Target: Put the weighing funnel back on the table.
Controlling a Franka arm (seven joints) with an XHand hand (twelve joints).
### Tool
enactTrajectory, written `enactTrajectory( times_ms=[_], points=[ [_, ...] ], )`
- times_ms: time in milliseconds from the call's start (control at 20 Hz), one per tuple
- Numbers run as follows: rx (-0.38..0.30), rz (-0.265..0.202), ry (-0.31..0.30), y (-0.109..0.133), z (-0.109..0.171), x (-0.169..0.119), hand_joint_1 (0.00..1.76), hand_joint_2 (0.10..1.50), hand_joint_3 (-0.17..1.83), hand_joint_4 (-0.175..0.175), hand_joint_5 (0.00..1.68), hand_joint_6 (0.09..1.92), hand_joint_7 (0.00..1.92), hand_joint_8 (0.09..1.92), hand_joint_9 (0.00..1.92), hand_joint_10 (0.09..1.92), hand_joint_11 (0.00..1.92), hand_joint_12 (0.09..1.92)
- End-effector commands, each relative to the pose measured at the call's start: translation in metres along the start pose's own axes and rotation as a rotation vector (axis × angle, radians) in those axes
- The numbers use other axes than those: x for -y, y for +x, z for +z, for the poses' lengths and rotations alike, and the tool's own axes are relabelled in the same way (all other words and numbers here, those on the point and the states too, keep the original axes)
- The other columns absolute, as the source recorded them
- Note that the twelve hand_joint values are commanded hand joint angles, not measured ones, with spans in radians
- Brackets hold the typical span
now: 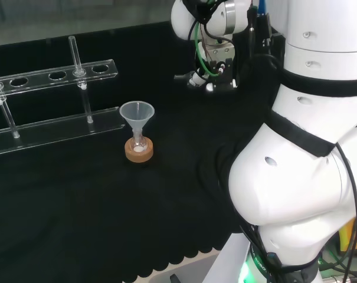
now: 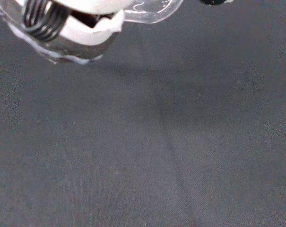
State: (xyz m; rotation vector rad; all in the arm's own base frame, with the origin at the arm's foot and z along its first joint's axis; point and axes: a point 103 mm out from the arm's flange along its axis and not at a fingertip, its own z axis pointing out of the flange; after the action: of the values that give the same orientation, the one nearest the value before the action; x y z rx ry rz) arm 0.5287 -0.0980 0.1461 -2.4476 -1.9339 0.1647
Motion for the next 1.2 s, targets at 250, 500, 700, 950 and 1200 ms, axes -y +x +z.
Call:
enactTrajectory(
  times_ms=[250, 500, 700, 950, 1200],
  points=[
    [0.057, -0.042, 0.012, 0.003, 0.027, -0.008, 1.13, 0.66, 0.59, 0.175, 1.38, 0.42, 1.69, 0.09, 1.27, 0.1, 0.03, 1.57],
    [0.112, -0.074, 0.03, 0.003, 0.037, -0.017, 1.13, 0.66, 0.59, 0.175, 1.38, 0.42, 1.69, 0.09, 1.27, 0.09, 0.02, 1.57],
    [0.136, -0.069, 0.055, -0.001, 0.046, -0.024, 1.13, 0.66, 0.58, 0.175, 1.38, 0.43, 1.69, 0.09, 1.27, 0.09, 0.02, 1.57],
    [0.17, -0.057, 0.09, -0.004, 0.059, -0.031, 1.13, 0.66, 0.58, 0.175, 1.38, 0.43, 1.69, 0.09, 1.27, 0.09, 0.02, 1.57],
    [0.189, -0.047, 0.117, -0.008, 0.069, -0.036, 1.13, 0.66, 0.58, 0.175, 1.38, 0.43, 1.69, 0.09, 1.27, 0.09, 0.02, 1.57]
  ],
)
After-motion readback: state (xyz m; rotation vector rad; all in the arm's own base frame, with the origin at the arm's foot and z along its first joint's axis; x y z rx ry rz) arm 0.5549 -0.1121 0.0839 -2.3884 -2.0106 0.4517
